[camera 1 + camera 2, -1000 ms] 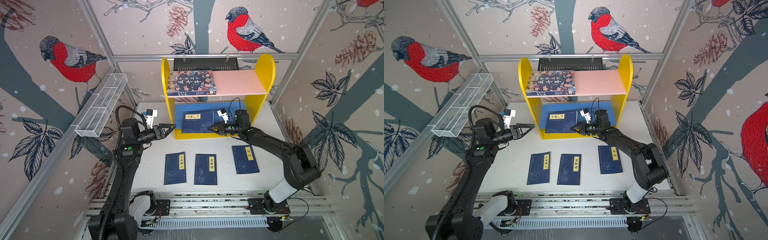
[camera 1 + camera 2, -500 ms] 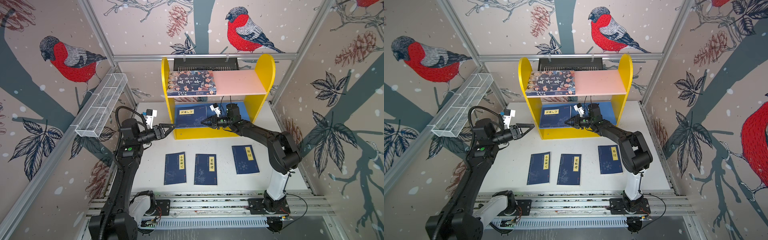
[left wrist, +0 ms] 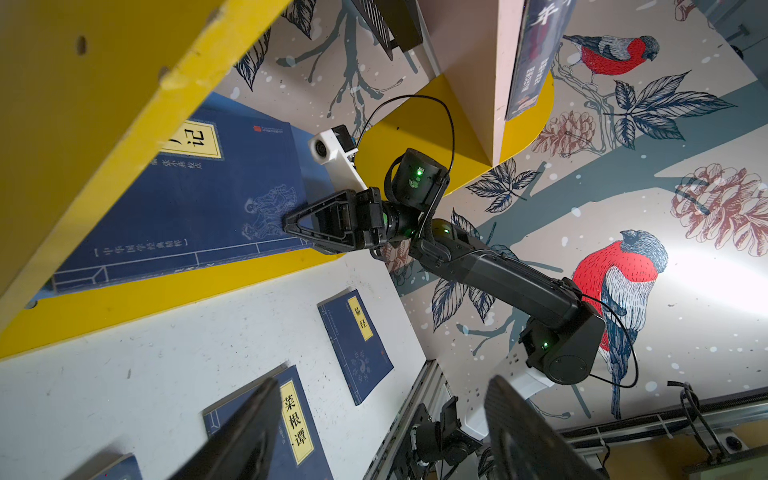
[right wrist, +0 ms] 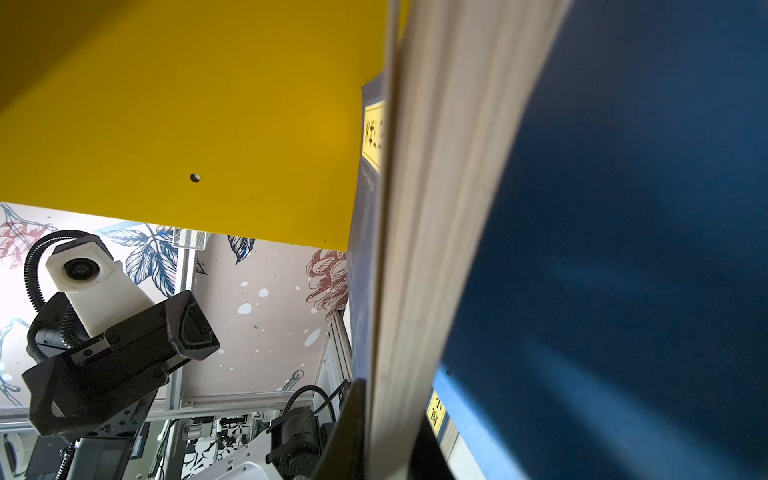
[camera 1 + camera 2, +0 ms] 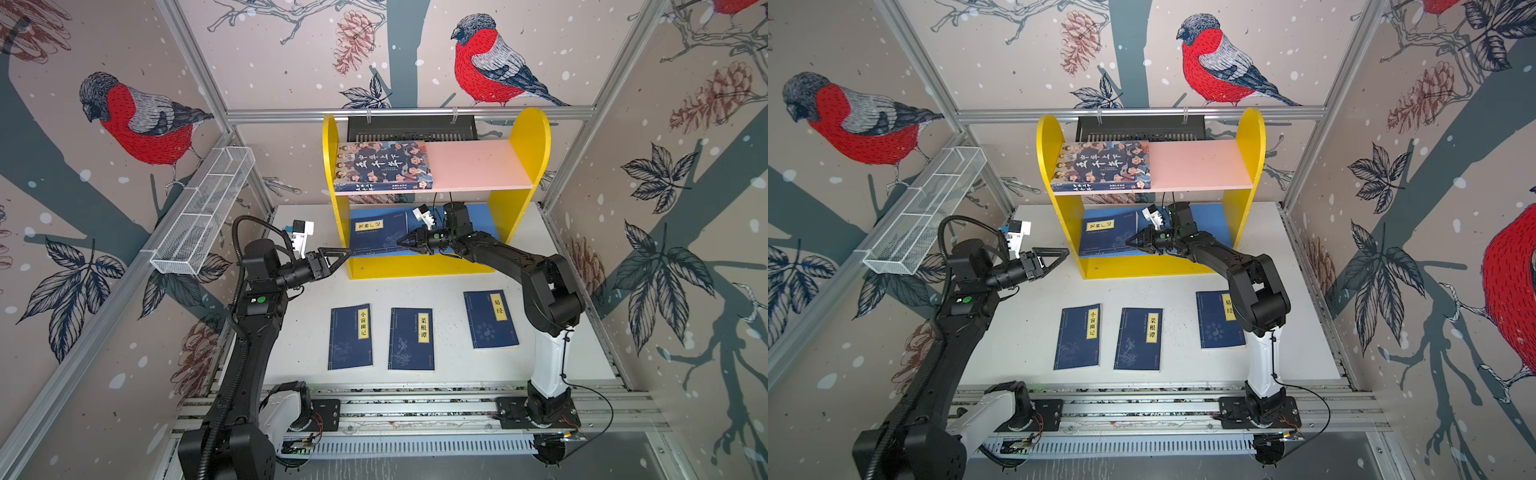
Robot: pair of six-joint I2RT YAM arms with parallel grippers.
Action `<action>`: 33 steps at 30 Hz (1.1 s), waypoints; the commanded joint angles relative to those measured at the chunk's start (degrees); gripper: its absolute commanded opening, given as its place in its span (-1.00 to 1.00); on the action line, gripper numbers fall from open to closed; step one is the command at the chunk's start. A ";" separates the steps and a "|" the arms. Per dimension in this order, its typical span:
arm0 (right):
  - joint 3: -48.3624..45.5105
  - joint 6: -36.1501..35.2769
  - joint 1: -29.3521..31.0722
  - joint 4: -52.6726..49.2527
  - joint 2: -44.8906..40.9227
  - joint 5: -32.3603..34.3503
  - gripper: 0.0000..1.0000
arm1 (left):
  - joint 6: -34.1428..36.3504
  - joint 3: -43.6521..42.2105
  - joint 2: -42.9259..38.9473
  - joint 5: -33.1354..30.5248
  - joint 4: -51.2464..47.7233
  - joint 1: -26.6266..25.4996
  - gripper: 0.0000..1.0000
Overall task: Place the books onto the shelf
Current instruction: 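Carry the book onto the blue shelf with the right gripper while the left withdraws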
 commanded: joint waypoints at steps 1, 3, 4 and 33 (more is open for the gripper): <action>1.10 -2.13 0.11 -0.98 0.36 -0.41 -0.57 | -0.40 -0.25 -0.19 0.95 3.29 0.20 0.56; 1.14 -2.05 0.12 -0.96 0.29 0.02 -0.58 | -0.46 -0.33 -0.26 0.95 3.33 0.20 0.56; 1.14 -2.13 0.09 -1.22 0.19 0.43 -0.55 | -0.50 -0.42 -0.32 0.95 3.38 0.11 0.56; 3.09 -8.37 0.31 -17.16 -4.75 17.45 0.19 | 34.58 0.15 0.80 -33.53 -15.18 -1.06 0.57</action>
